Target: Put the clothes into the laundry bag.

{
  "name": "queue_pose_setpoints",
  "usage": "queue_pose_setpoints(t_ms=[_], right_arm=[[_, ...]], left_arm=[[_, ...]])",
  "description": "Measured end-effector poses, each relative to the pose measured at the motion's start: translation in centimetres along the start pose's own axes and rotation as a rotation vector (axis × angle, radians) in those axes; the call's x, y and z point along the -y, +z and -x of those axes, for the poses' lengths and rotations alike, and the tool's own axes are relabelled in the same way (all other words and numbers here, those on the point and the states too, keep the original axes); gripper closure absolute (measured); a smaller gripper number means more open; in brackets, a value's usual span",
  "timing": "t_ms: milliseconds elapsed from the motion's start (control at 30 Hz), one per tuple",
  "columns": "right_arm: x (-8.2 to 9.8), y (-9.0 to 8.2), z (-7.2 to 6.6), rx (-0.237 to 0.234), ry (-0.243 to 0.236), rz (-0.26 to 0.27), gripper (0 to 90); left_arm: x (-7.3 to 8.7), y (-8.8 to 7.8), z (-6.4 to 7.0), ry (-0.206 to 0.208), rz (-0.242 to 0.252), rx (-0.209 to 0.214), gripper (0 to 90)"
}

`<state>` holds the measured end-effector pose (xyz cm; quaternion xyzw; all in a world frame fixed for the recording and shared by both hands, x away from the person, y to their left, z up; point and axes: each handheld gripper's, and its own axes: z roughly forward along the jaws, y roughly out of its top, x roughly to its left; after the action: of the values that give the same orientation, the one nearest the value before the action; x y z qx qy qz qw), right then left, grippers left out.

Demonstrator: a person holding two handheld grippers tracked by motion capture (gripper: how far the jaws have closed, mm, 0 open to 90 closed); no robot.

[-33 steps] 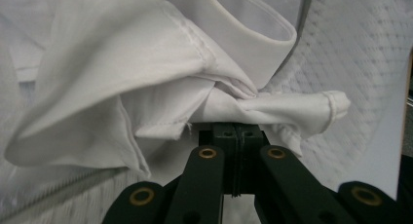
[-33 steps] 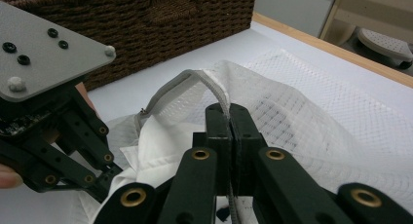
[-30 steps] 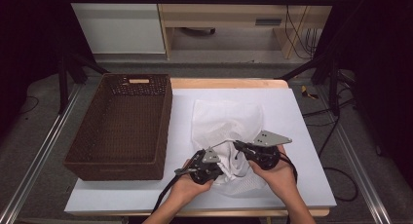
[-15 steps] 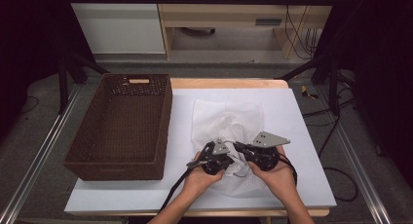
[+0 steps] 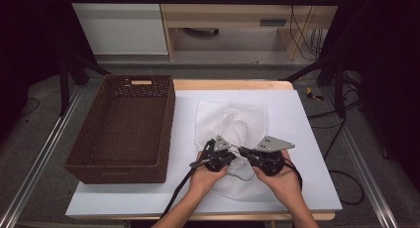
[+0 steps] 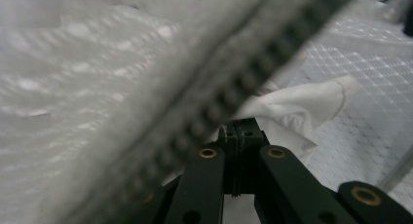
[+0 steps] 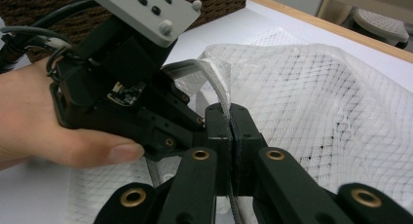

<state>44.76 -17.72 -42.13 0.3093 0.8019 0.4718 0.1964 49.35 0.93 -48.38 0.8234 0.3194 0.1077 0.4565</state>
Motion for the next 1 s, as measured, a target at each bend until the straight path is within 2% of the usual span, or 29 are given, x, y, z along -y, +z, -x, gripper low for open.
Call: queue_pose_setpoints(t_ms=[200,500,833,1000], right_arm=[[0.1,0.1,0.1,0.005,0.003,-0.01,89.1],[0.4,0.1,0.3,0.007,0.008,-0.02,89.1],[0.6,0.2,0.5,0.006,0.01,-0.025,89.1],[0.6,0.4,0.5,0.002,0.014,-0.031,89.1]], left_arm=[[-0.4,0.3,0.0,-0.008,0.008,-0.034,90.0],[-0.5,0.7,-0.7,-0.057,0.023,-0.06,90.0],[-0.9,1.2,-0.8,-0.048,0.028,-0.096,90.0],[-1.0,1.3,-0.9,-0.051,0.027,-0.098,90.0]])
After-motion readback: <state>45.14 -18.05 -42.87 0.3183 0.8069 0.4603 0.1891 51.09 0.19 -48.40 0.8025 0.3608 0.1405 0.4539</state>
